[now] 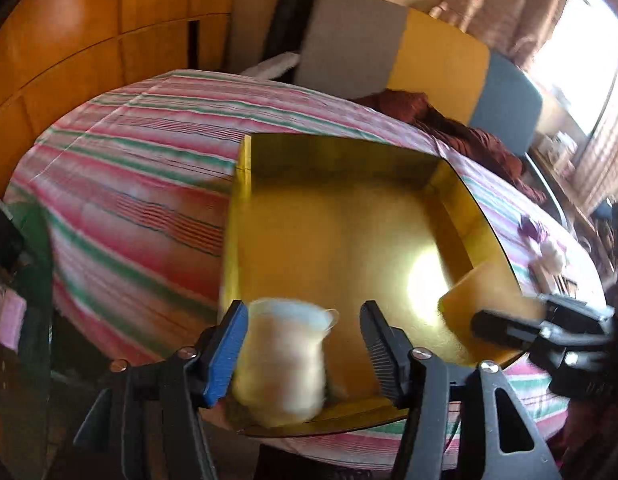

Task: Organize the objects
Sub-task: 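Carry both items to the gold tray and open both tools, then move both tools back toward the remaining items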

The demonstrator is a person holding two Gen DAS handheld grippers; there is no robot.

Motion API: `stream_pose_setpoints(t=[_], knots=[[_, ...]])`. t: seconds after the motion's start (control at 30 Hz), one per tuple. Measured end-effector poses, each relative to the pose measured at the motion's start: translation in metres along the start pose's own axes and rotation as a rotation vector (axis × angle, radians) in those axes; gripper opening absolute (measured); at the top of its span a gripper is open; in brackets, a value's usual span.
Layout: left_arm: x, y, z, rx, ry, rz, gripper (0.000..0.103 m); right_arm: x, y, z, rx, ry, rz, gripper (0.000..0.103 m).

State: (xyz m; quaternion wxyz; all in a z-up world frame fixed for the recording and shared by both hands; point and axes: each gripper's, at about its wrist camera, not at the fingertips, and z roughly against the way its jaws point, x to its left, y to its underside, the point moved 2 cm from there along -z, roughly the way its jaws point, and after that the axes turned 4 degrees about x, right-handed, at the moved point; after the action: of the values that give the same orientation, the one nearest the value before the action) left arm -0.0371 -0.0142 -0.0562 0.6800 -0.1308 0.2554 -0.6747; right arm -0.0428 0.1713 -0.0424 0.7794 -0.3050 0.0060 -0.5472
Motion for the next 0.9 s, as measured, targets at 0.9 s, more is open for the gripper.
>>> stream_pose_setpoints(t=[0.9], knots=[[-0.047,-0.013,0.054,-0.195,-0.152,-0.116,0.064,0.01,0.022,0.033,-0.148,0.195,0.017,0.088]])
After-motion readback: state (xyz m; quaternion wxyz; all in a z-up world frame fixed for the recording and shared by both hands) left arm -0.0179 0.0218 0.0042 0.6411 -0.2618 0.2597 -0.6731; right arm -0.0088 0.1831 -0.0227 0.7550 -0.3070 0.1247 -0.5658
